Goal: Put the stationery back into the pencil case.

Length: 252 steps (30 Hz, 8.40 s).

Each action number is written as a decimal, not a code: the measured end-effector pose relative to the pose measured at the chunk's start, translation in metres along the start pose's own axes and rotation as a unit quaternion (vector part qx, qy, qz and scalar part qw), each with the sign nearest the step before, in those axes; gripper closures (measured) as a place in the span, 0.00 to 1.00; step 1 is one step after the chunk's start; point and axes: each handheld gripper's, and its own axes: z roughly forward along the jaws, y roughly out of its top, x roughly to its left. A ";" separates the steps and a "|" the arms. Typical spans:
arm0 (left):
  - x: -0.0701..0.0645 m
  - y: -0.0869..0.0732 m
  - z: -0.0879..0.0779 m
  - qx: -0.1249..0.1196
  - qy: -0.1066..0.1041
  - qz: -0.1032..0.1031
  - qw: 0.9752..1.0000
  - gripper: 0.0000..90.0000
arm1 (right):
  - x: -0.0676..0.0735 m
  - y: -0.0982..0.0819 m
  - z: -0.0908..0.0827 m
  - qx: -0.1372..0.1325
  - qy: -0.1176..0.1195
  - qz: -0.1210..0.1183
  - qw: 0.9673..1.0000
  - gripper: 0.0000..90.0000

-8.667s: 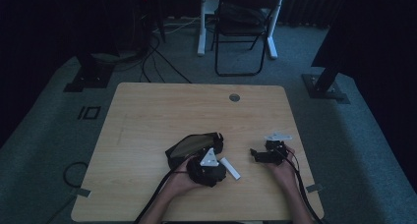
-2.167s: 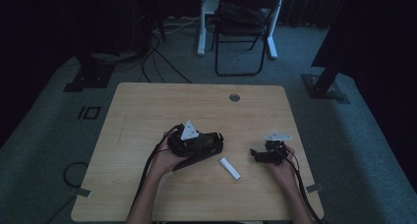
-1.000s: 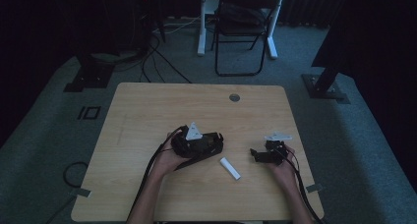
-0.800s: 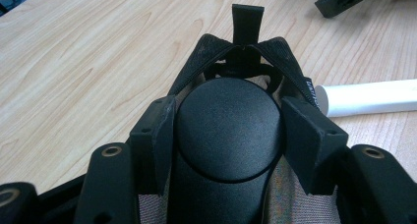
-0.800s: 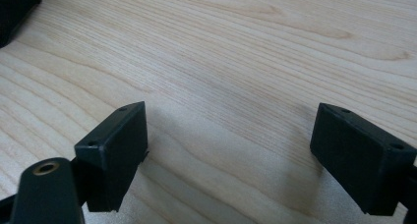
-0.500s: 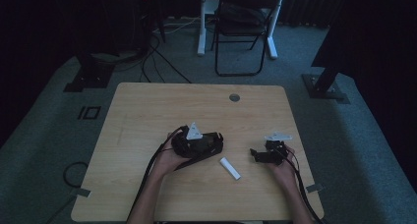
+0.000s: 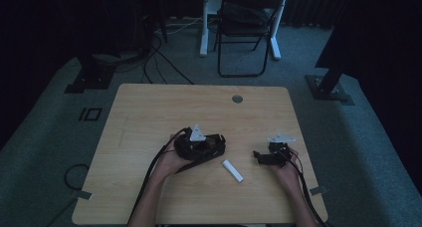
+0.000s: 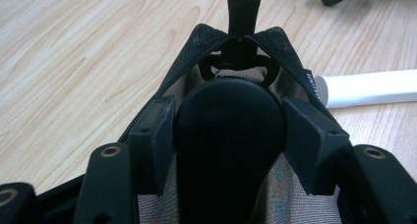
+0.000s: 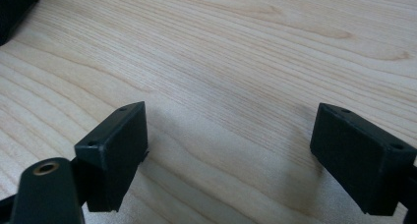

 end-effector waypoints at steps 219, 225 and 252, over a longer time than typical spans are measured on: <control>-0.092 0.044 0.035 -0.005 -0.120 0.062 0.991 0.79 | 0.000 0.000 0.000 0.000 0.002 -0.003 1.000 0.16; -0.091 0.045 0.029 -0.009 -0.119 0.061 0.991 0.79 | 0.000 0.000 0.000 0.000 0.002 -0.002 1.000 0.16; -0.088 0.054 0.008 -0.026 -0.113 0.064 0.991 0.79 | 0.000 0.000 0.000 0.000 0.003 -0.003 1.000 0.16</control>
